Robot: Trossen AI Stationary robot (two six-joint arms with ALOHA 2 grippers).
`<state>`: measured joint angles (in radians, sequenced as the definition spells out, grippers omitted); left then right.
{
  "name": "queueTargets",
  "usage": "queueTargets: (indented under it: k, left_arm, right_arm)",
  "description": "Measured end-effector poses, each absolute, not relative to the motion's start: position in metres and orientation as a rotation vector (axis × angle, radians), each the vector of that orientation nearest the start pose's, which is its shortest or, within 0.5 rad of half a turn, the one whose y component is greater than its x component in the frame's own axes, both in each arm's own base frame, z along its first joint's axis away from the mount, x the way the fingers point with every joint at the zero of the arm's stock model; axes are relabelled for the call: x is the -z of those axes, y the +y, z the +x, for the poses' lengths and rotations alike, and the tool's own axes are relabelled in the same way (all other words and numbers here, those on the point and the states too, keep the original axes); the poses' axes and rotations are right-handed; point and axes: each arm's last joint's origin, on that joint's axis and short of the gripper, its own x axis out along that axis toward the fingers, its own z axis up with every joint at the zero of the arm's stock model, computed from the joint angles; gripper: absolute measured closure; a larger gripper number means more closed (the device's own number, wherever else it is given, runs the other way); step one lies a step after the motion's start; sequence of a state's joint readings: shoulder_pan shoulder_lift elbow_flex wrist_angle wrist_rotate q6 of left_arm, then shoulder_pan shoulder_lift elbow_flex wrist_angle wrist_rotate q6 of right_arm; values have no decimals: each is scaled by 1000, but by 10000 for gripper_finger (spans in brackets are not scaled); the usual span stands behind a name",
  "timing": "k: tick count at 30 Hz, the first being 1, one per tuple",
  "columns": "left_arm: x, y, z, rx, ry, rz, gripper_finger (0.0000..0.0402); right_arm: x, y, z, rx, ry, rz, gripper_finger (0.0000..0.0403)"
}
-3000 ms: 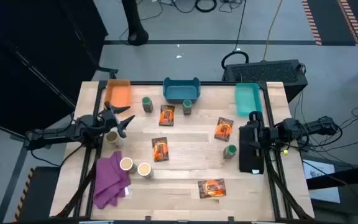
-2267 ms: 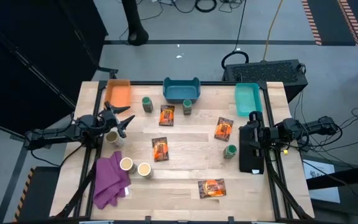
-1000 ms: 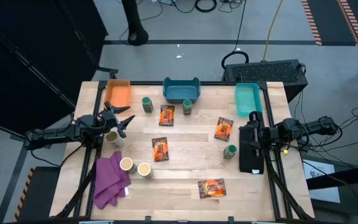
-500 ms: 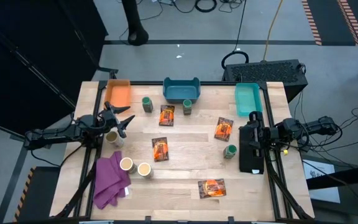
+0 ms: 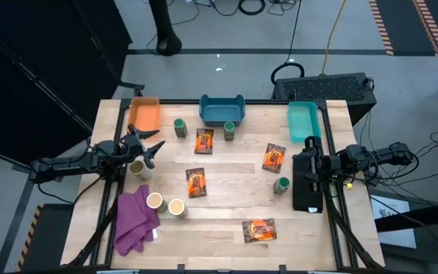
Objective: Sort spices by type
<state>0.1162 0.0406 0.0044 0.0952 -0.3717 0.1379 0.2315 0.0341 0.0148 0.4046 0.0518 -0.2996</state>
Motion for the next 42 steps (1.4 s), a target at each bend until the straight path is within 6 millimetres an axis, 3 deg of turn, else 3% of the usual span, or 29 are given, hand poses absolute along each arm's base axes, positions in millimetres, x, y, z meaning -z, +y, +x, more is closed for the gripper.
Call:
queueTargets:
  k: [23, 28, 31, 37, 42]
  left_arm:
    - [-171, 22, 96, -491, -25, 128, 165]
    - [-171, 22, 96, -491, -27, 125, 165]
    - [-172, 21, 96, -442, -82, -51, 165]
    - [-196, 19, 92, -307, -407, -455, 165]
    - [-207, 16, 90, -209, -494, -416, 165]
  right_arm:
    - [-204, 20, 90, -119, -405, -241, 186]
    - [-205, 20, 90, -98, -416, -334, 186]
    - [-205, 19, 89, -86, -426, -383, 186]
    - [-207, 19, 89, -74, -442, -366, 186]
    - [-218, 9, 86, 184, -429, -152, 186]
